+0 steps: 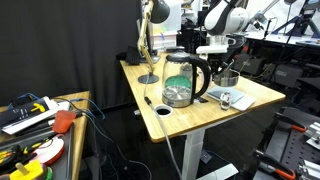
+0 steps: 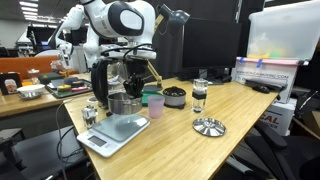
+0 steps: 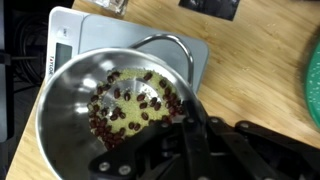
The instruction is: Transfer the silver pot from the scale to the green plate
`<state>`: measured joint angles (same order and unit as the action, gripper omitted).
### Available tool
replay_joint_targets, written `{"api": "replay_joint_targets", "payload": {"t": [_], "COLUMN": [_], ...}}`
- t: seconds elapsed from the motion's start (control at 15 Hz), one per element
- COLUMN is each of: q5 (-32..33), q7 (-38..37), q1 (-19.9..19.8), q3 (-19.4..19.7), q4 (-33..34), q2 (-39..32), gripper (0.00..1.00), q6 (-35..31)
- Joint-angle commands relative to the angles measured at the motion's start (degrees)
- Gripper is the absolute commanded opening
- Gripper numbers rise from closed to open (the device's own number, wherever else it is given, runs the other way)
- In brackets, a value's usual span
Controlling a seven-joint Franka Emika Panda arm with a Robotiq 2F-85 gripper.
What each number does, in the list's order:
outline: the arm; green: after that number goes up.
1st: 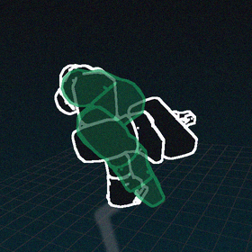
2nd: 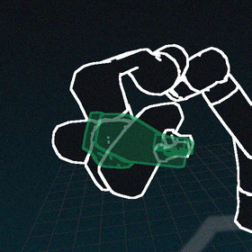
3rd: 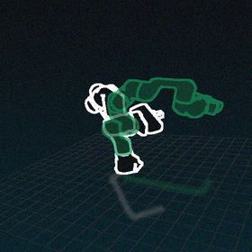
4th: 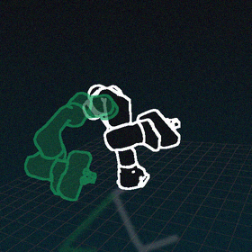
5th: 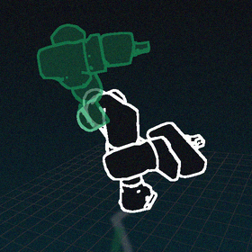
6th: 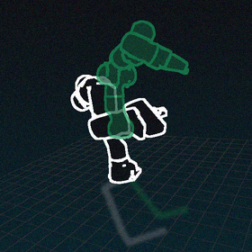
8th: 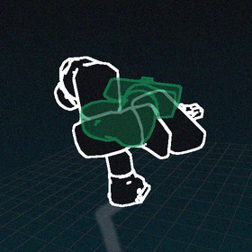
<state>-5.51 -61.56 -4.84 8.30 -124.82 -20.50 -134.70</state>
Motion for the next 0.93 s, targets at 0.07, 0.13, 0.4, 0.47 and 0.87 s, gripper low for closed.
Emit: {"api": "replay_joint_targets", "payload": {"t": [0.07,0.13,0.4,0.47,0.87], "q5": [0.53,0.22,0.02,0.24,-1.93], "q7": [-0.06,-0.42,-1.5,-1.94,-2.63], "q1": [1.85,2.1,3.03,3.29,3.62], "q3": [0.37,0.12,-0.48,-0.44,-1.02], "q4": [0.47,1.57,6.53,7.71,15.9], "q2": [4.3,4.35,2.0,1.15,-4.86], "gripper": [0.01,0.01,0.01,0.01,0.01], "q6": [-0.87,-0.86,-0.32,-0.23,1.27]}}
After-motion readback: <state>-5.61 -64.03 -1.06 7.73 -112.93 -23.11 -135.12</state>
